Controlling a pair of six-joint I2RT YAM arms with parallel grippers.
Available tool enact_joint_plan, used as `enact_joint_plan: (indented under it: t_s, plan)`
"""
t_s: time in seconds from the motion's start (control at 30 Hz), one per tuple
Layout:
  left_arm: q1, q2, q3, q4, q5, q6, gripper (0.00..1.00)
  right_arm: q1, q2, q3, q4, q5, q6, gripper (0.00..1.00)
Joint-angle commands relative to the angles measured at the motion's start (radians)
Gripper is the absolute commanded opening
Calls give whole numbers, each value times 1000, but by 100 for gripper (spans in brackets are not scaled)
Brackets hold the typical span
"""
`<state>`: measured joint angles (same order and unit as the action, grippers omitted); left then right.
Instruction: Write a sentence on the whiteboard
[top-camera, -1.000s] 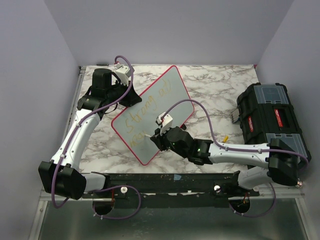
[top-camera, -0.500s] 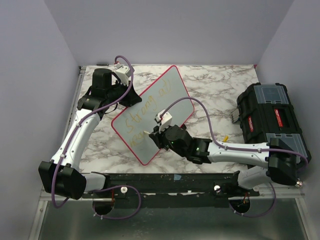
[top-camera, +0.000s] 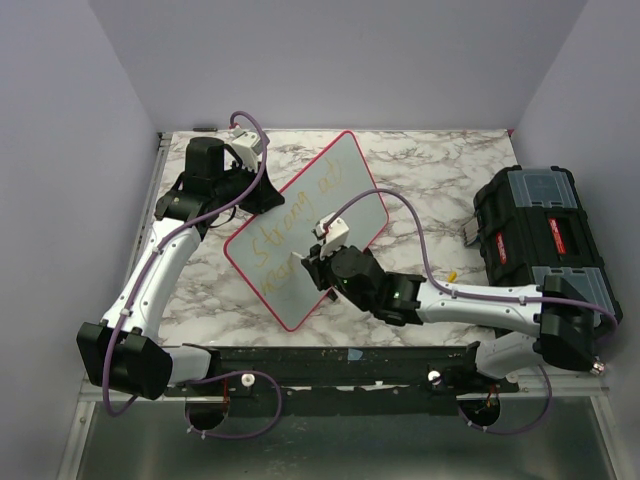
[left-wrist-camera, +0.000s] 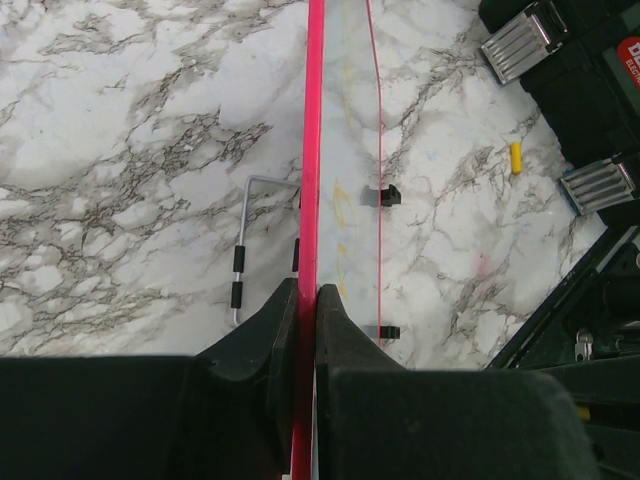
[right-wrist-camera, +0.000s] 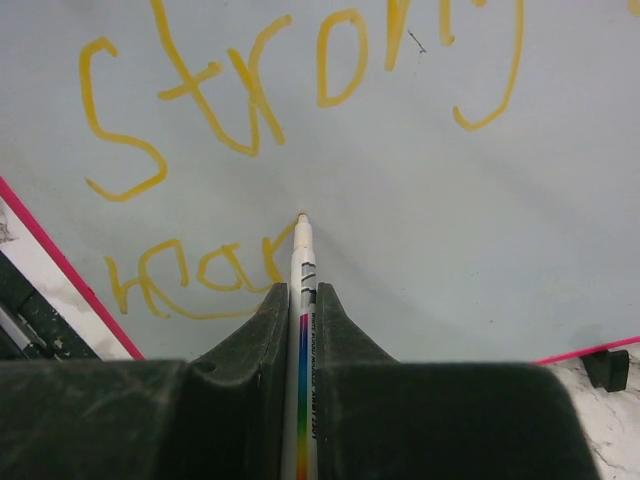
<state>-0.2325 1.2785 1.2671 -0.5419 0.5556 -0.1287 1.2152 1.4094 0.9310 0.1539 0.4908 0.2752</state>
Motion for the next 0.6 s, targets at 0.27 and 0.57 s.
enact_joint_plan:
  t_s: [0.27,0.57]
  plan:
    - [-8,-27,11,-21,-62,50,0,-5,-109,-53,-18,39,13,1]
    - [-8,-29,9,-20,-63,49,0,-8,-48,-47,-12,4,26,1]
